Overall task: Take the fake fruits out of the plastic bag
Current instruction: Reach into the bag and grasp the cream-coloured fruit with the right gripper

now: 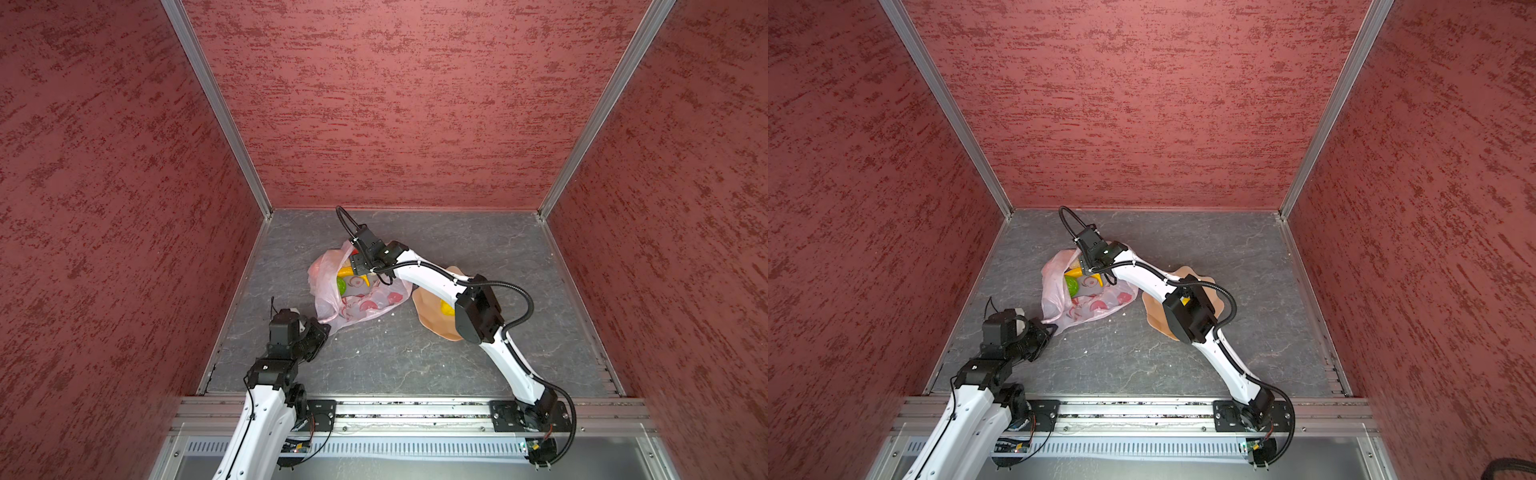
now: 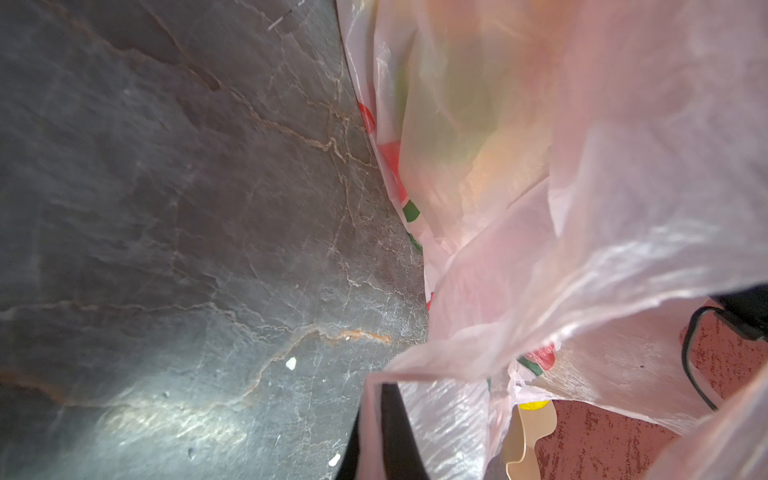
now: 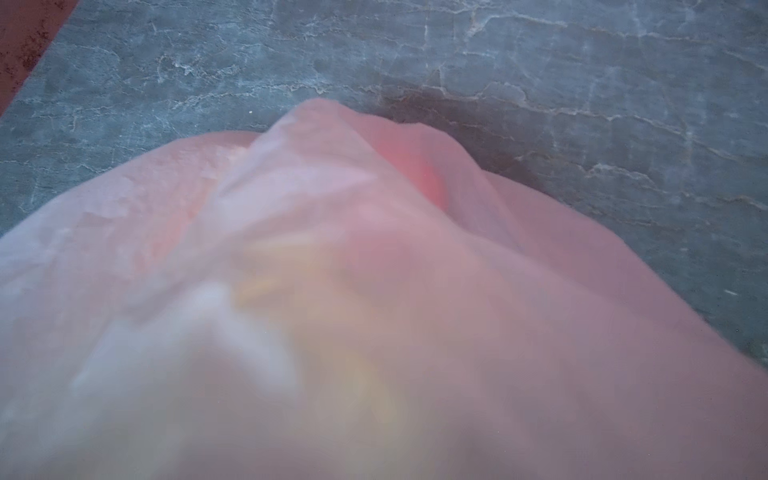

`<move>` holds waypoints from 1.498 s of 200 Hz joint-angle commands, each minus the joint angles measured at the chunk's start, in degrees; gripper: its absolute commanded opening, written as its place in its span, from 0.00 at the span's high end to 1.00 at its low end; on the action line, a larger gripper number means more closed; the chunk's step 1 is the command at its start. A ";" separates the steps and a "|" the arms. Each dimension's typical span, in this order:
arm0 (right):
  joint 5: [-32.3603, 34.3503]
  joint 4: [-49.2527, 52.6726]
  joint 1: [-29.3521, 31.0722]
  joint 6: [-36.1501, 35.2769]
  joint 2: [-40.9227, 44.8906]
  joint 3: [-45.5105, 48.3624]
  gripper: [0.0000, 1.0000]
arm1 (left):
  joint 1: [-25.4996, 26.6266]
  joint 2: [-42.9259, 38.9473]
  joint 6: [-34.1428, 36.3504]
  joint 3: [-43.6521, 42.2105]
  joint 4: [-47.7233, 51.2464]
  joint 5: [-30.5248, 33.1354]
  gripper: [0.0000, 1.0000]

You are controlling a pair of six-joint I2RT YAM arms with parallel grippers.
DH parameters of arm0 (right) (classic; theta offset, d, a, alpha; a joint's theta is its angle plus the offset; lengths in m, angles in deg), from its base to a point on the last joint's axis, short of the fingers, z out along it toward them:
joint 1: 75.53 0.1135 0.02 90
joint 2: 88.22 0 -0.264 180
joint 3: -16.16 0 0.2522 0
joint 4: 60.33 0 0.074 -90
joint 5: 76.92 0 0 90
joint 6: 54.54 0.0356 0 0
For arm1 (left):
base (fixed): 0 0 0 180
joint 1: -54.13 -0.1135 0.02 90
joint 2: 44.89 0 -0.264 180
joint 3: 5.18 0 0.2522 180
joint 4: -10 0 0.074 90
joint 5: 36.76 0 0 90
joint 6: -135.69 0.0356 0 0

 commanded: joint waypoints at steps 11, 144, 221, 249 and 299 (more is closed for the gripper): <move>2.90 0.51 -0.41 1.91 -1.72 -1.75 0.24 | 0.33 0.00 -0.42 -0.82 -2.04 -0.57 0.97; 2.52 -3.82 -2.29 3.69 -5.91 -1.84 0.22 | 0.40 0.89 -0.67 -0.91 -3.12 -1.02 0.97; 1.73 -4.11 -2.34 3.52 -5.63 -1.78 0.41 | 0.38 0.84 -0.80 -0.91 -3.21 -1.01 0.97; 1.35 -3.95 -2.09 2.78 -4.15 -0.96 0.46 | 0.36 0.89 -0.94 -0.74 -3.62 -1.01 0.97; 1.73 -4.87 0.14 0.56 0.96 3.69 0.51 | 0.37 2.63 -1.40 0.31 -5.67 -0.75 0.97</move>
